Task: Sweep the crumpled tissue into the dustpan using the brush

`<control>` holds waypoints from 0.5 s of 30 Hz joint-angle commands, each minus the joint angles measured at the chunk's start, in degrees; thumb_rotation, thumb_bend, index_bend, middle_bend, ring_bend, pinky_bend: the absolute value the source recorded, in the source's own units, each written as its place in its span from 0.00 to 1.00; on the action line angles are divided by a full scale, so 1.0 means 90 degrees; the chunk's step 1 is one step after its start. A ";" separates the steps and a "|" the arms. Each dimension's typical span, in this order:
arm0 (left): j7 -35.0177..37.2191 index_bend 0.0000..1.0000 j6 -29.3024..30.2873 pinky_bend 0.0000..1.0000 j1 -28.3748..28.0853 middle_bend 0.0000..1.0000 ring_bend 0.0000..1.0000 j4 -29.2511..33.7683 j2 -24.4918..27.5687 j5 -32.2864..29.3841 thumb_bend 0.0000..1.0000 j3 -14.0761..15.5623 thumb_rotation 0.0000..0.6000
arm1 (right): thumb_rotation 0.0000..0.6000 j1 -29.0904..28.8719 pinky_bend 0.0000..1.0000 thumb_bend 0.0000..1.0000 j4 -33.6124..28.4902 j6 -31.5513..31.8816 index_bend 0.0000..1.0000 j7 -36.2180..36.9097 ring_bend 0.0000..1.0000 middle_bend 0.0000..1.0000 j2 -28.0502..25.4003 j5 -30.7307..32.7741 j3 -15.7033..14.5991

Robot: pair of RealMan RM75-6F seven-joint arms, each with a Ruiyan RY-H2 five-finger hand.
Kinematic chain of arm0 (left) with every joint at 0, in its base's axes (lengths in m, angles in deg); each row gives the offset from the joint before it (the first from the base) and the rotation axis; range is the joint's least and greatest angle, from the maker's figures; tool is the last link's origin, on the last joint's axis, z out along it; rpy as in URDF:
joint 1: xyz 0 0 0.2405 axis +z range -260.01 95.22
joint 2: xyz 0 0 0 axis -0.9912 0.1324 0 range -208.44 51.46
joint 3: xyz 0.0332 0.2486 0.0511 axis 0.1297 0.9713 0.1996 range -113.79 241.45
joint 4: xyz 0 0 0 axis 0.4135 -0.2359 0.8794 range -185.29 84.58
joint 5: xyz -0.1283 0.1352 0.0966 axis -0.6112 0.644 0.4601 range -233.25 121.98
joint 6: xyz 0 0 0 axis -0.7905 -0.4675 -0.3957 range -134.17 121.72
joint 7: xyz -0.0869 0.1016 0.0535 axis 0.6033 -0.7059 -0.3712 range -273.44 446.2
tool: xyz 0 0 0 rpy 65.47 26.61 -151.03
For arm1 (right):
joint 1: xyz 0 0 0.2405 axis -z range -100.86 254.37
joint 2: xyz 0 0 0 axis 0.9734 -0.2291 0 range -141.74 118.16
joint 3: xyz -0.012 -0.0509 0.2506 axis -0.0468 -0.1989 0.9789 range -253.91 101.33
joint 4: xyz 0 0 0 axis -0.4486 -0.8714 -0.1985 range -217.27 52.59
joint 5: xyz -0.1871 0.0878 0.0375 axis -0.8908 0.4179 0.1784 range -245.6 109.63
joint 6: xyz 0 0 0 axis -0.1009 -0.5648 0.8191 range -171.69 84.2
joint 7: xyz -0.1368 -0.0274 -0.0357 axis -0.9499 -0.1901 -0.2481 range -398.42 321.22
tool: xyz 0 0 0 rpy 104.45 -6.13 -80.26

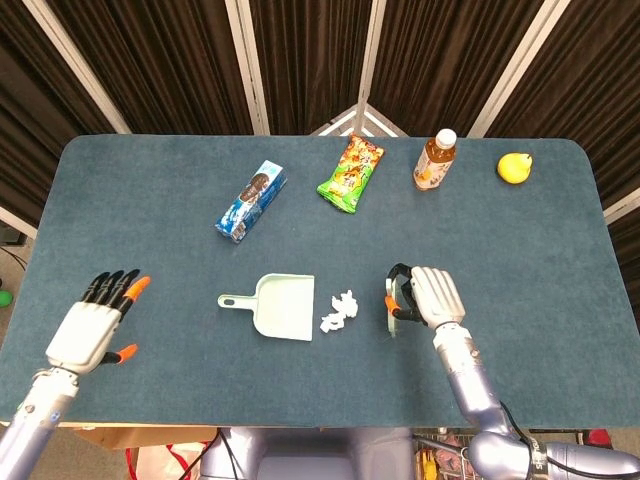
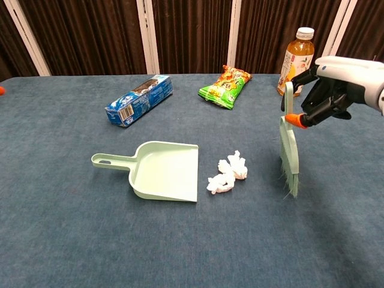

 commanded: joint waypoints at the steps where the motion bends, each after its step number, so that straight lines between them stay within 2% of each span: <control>1: -0.0959 0.01 -0.0555 0.06 -0.0573 0.00 0.00 0.0360 -0.0270 -0.0845 0.02 -0.0421 1.00 | 1.00 -0.0018 0.87 0.71 0.0003 -0.0004 0.85 0.0043 0.94 0.91 -0.0040 0.0042 0.0008; 3: -0.1274 0.07 -0.0658 0.20 -0.0745 0.07 0.08 0.0376 -0.0418 -0.1105 0.08 -0.0524 1.00 | 1.00 -0.0027 0.87 0.70 -0.0005 -0.0011 0.85 0.0061 0.94 0.91 -0.0070 0.0070 0.0010; 6: -0.1870 0.15 -0.0771 0.42 -0.1122 0.25 0.27 0.0281 -0.0827 -0.1544 0.12 -0.0727 1.00 | 1.00 -0.0057 0.87 0.71 -0.0024 -0.0011 0.85 0.0073 0.94 0.91 -0.0127 0.0106 0.0008; 10: -0.2814 0.19 -0.0750 0.55 -0.1580 0.47 0.48 0.0037 -0.1426 -0.2090 0.17 -0.0837 1.00 | 1.00 -0.0074 0.87 0.71 -0.0021 -0.0008 0.85 0.0123 0.94 0.91 -0.0190 0.0129 -0.0024; 12: -0.3214 0.23 -0.0758 0.67 -0.1792 0.63 0.65 -0.0053 -0.1717 -0.2478 0.21 -0.0857 1.00 | 1.00 -0.0088 0.87 0.71 -0.0011 -0.0013 0.85 0.0141 0.94 0.91 -0.0218 0.0135 -0.0043; 14: -0.3543 0.28 -0.0752 0.76 -0.1987 0.76 0.78 -0.0116 -0.1975 -0.2903 0.24 -0.0874 1.00 | 1.00 -0.0099 0.87 0.71 0.0003 -0.0024 0.85 0.0168 0.94 0.91 -0.0243 0.0154 -0.0060; 15: -0.3675 0.29 -0.0739 0.78 -0.2066 0.80 0.81 -0.0141 -0.2081 -0.3088 0.26 -0.0876 1.00 | 1.00 -0.0105 0.87 0.71 0.0011 -0.0026 0.85 0.0180 0.94 0.91 -0.0252 0.0159 -0.0065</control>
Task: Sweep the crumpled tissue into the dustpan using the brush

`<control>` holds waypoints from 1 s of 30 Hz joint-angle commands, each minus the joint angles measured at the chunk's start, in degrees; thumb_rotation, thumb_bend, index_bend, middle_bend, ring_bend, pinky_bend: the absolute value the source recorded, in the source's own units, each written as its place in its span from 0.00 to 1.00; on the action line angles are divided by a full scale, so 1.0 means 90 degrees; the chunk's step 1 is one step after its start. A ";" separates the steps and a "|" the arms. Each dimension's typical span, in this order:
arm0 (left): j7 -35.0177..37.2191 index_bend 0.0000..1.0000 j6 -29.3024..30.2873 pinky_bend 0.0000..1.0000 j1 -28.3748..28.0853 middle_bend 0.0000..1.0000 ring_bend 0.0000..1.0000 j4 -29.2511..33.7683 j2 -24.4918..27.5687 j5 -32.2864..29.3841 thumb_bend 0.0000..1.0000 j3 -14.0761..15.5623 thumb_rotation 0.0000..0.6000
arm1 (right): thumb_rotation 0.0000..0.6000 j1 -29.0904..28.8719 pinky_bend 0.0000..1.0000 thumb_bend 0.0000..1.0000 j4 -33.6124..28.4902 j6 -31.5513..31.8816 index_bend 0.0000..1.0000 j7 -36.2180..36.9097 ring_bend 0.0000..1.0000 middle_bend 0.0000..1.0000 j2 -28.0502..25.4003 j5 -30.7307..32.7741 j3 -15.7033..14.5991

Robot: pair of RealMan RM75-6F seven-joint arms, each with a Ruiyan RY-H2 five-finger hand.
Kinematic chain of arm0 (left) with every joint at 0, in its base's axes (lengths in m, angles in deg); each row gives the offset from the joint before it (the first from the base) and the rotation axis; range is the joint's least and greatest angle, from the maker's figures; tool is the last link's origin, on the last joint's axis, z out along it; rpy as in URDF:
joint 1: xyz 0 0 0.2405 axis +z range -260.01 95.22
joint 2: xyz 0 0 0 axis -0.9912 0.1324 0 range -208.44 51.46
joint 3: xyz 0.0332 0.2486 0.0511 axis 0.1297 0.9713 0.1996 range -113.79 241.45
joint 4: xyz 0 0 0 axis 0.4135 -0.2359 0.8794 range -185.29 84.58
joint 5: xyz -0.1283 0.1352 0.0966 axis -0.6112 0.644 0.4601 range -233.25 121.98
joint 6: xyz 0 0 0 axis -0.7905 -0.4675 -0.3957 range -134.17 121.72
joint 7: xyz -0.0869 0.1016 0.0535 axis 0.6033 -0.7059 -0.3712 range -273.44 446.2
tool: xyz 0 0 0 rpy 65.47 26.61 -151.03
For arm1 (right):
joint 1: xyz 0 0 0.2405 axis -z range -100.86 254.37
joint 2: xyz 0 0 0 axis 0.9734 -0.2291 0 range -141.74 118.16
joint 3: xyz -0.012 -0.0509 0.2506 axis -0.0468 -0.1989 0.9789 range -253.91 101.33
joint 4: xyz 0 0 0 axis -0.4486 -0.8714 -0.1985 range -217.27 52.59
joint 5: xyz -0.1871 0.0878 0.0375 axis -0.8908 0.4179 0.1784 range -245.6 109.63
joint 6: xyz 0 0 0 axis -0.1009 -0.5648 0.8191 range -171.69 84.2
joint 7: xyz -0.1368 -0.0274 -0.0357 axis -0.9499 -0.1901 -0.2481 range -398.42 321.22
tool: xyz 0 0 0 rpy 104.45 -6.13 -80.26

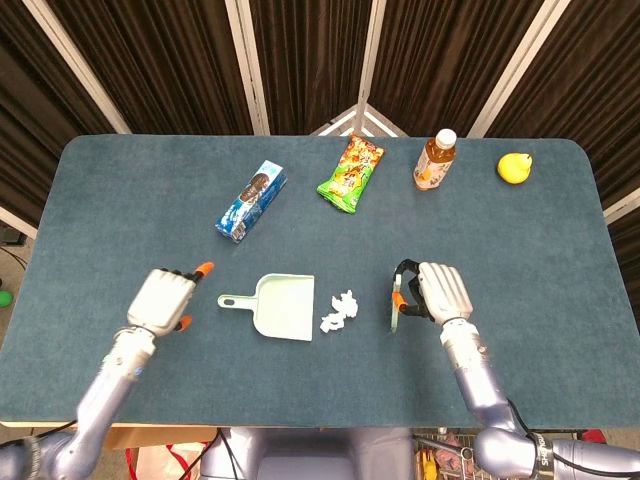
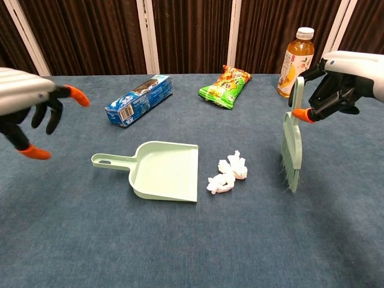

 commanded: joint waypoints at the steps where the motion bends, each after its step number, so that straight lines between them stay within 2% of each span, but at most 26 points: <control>1: -0.0675 0.31 0.0001 0.81 -0.0500 0.84 0.85 -0.0194 -0.0617 -0.0869 0.28 -0.0097 1.00 | 1.00 -0.0014 0.87 0.71 0.0022 -0.0009 0.85 0.0028 0.94 0.91 -0.0015 0.0012 -0.0011; 5: -0.1116 0.38 0.0166 0.89 -0.0830 0.95 0.94 -0.0333 -0.1068 -0.1537 0.35 -0.0109 1.00 | 1.00 -0.0037 0.87 0.71 0.0088 -0.0038 0.85 0.0094 0.94 0.91 -0.0052 0.0028 -0.0036; 11: -0.1567 0.42 0.0503 0.92 -0.1292 0.99 0.98 -0.0559 -0.1624 -0.2232 0.40 -0.0204 1.00 | 1.00 -0.0041 0.87 0.71 0.0203 -0.0091 0.85 0.0223 0.94 0.91 -0.0120 0.0014 -0.0087; 22: -0.1849 0.41 0.0879 0.92 -0.1673 0.99 0.99 -0.0565 -0.1789 -0.3075 0.44 -0.0222 1.00 | 1.00 -0.0049 0.87 0.71 0.0209 -0.0101 0.85 0.0366 0.94 0.91 -0.0215 -0.0011 -0.0126; 30: -0.1865 0.40 0.1064 0.92 -0.1804 0.99 0.99 -0.0544 -0.1744 -0.3325 0.44 -0.0106 1.00 | 1.00 -0.0074 0.87 0.71 0.0193 -0.0084 0.85 0.0397 0.94 0.91 -0.0231 -0.0020 -0.0150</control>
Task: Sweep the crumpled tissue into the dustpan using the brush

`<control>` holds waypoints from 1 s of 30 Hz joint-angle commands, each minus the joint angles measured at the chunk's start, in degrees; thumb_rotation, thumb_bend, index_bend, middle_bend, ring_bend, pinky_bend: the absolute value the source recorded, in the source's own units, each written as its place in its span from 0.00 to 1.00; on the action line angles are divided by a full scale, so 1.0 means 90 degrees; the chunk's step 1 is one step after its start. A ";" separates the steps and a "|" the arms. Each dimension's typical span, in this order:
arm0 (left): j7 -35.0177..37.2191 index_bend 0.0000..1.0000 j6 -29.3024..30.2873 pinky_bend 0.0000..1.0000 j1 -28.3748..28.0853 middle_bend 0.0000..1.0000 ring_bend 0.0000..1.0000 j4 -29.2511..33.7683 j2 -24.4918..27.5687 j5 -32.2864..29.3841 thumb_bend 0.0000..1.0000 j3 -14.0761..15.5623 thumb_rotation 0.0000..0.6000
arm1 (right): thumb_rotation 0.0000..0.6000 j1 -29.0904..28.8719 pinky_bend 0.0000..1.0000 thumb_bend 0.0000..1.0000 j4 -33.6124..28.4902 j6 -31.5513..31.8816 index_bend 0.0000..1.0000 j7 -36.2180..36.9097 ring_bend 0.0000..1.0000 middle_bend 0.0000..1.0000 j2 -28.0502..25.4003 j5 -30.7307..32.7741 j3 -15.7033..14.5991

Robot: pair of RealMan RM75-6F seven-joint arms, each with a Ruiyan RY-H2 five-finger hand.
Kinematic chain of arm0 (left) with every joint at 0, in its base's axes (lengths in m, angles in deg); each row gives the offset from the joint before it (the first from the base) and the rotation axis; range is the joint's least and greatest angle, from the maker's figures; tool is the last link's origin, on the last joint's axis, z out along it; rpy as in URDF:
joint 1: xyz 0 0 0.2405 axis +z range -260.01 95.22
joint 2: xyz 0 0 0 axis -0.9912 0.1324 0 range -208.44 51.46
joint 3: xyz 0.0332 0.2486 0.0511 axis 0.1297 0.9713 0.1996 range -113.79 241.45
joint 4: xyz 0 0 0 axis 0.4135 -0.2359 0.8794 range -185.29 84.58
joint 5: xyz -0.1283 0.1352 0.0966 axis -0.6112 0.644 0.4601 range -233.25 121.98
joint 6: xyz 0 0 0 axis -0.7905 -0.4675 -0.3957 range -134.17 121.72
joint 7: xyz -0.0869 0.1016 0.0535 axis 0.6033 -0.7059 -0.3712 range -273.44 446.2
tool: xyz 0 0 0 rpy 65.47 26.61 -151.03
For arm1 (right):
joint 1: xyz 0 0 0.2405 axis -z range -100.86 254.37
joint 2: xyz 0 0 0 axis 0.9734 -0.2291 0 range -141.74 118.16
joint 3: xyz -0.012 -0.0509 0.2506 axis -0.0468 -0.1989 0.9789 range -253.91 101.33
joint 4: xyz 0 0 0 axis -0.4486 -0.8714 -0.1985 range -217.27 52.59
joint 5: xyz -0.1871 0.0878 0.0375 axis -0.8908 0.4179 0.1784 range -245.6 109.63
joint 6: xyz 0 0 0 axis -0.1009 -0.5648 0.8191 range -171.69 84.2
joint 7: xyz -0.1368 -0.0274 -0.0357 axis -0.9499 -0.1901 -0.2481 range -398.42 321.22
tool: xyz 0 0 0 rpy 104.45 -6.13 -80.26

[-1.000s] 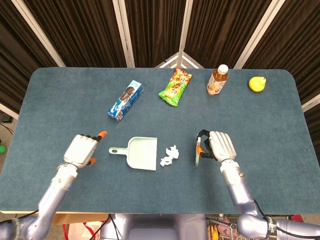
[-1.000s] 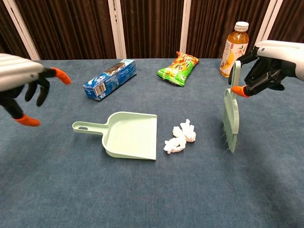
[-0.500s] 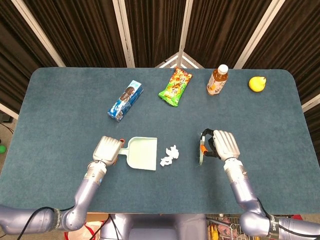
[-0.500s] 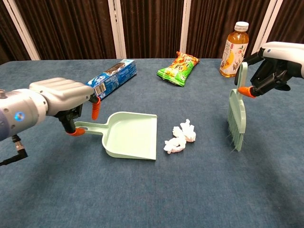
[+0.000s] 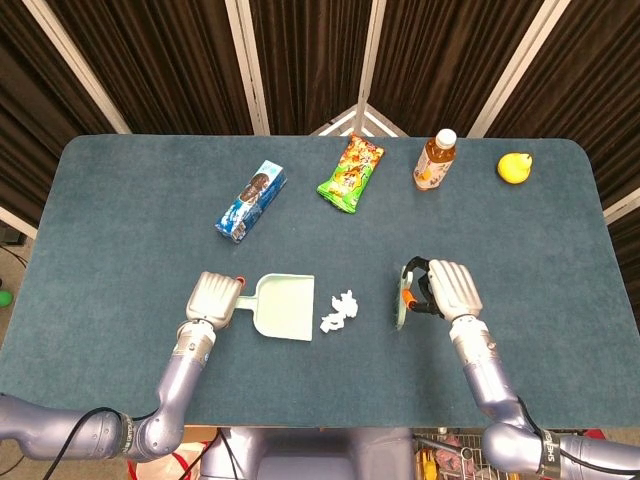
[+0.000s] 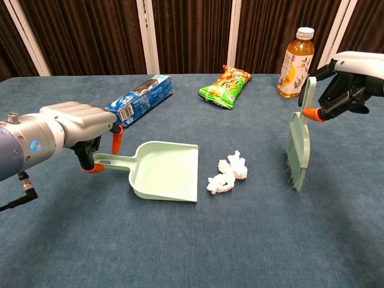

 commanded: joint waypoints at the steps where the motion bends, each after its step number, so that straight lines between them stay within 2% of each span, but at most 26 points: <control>1: 0.0010 0.40 0.0044 0.92 -0.0035 0.99 0.99 0.0006 0.0025 -0.0045 0.44 0.0028 1.00 | 1.00 -0.0012 0.87 0.71 -0.0005 0.0008 0.85 -0.0002 0.94 0.91 -0.0002 0.0000 0.0002; 12: 0.0071 0.39 0.0081 0.92 -0.0219 0.99 0.99 -0.0007 0.0099 -0.0296 0.44 0.0102 1.00 | 1.00 -0.0092 0.87 0.71 -0.0057 0.0076 0.85 -0.0089 0.94 0.91 0.0002 0.0071 0.0004; 23: 0.0180 0.39 0.0013 0.92 -0.0411 0.99 0.99 -0.0241 -0.0145 -0.0433 0.44 0.0204 1.00 | 1.00 -0.0083 0.87 0.71 -0.0109 0.0107 0.85 -0.0112 0.94 0.91 -0.0053 0.0033 -0.0089; 26: 0.0183 0.42 0.0031 0.92 -0.0478 0.99 0.99 -0.0318 -0.0246 -0.0461 0.48 0.0200 1.00 | 1.00 -0.0098 0.87 0.71 -0.0067 0.0091 0.85 -0.0094 0.94 0.91 -0.0017 0.0055 -0.0095; 30: 0.0207 0.54 0.0088 0.94 -0.0537 1.00 1.00 -0.0399 -0.0350 -0.0446 0.58 0.0206 1.00 | 1.00 -0.0109 0.87 0.71 -0.0079 0.0090 0.85 -0.0106 0.94 0.91 -0.0016 0.0031 -0.0119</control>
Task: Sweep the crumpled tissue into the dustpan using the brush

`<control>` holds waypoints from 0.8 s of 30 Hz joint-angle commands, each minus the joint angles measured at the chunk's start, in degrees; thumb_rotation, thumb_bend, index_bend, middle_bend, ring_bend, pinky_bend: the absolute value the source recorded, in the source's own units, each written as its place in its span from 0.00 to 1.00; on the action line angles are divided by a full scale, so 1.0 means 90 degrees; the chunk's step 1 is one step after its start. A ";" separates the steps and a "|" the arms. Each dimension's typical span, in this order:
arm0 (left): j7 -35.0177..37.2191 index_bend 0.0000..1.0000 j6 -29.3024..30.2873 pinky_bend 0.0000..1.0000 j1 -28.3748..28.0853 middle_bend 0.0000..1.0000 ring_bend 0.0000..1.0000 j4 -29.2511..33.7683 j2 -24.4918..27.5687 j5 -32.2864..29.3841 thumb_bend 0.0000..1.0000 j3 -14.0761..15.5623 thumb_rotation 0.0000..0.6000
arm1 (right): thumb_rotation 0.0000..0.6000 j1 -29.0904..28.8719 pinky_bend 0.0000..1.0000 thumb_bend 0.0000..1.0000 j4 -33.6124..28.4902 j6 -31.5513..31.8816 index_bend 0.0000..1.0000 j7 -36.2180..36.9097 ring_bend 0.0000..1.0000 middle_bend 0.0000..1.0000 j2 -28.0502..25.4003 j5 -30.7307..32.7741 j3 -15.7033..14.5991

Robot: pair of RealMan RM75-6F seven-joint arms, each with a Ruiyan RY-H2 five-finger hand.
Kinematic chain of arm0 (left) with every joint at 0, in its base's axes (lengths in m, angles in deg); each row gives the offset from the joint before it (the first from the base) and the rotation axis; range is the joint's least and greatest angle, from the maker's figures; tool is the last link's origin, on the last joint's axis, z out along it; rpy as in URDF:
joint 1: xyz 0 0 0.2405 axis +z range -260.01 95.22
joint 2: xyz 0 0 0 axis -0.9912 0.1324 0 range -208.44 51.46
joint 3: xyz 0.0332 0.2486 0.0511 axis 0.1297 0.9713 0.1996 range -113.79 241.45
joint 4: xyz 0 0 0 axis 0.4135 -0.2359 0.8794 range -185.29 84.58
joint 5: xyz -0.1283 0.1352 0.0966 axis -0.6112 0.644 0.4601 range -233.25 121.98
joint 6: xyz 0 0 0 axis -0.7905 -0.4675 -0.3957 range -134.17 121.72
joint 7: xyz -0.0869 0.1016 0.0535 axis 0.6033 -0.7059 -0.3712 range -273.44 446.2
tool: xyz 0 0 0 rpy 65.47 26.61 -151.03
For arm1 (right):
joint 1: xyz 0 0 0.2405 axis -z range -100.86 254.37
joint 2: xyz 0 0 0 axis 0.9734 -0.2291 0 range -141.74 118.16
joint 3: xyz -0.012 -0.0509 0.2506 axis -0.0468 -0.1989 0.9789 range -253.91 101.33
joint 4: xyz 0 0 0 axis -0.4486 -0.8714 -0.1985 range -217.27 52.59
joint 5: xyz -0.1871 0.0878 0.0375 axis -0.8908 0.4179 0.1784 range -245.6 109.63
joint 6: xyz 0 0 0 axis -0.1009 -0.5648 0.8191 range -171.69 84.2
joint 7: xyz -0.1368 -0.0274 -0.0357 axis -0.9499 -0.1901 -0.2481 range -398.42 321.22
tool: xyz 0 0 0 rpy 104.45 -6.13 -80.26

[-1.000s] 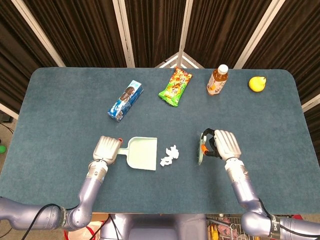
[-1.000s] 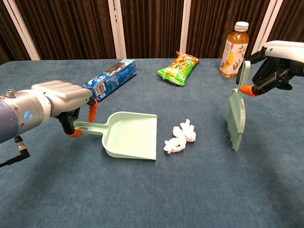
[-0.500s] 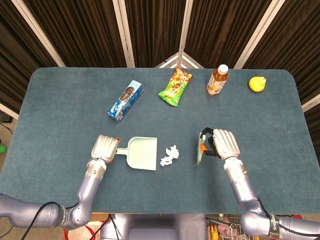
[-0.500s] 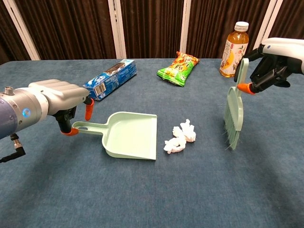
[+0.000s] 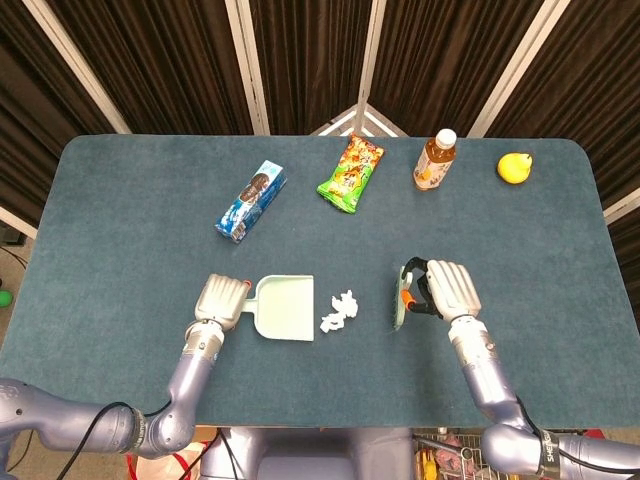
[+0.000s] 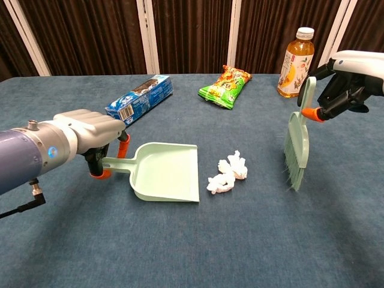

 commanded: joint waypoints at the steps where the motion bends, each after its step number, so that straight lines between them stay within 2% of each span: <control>1: 0.0040 0.57 0.0063 0.95 -0.0025 1.00 1.00 -0.0061 -0.0064 0.0050 0.60 0.0010 1.00 | 1.00 -0.0003 0.87 0.71 -0.0007 0.0007 0.85 -0.0006 0.94 0.91 0.0006 -0.0030 -0.0022; 5: 0.0142 0.66 0.0116 0.96 -0.0016 1.00 1.00 -0.0108 -0.0111 0.0126 0.63 0.0031 1.00 | 1.00 -0.0008 0.87 0.71 -0.0028 0.0016 0.86 -0.0016 0.94 0.91 0.0024 -0.0049 -0.0048; 11: 0.0091 0.67 0.0217 0.97 -0.0042 1.00 1.00 -0.0021 -0.0050 0.0050 0.64 0.0013 1.00 | 1.00 -0.0046 0.87 0.71 -0.0124 0.0044 0.86 -0.0063 0.94 0.91 0.0067 -0.0058 -0.0048; 17: -0.0272 0.66 0.0463 0.97 -0.0191 1.00 1.00 0.0321 -0.0049 -0.0562 0.65 -0.0214 1.00 | 1.00 -0.0119 0.87 0.71 -0.0325 0.0192 0.86 -0.0259 0.94 0.91 0.0158 -0.0071 -0.0041; 24: -0.0457 0.66 0.0632 0.97 -0.0377 1.00 1.00 0.0431 -0.0184 -0.0814 0.66 -0.0327 1.00 | 1.00 -0.0167 0.87 0.71 -0.0498 0.0311 0.86 -0.0473 0.94 0.91 0.0240 0.0026 -0.0090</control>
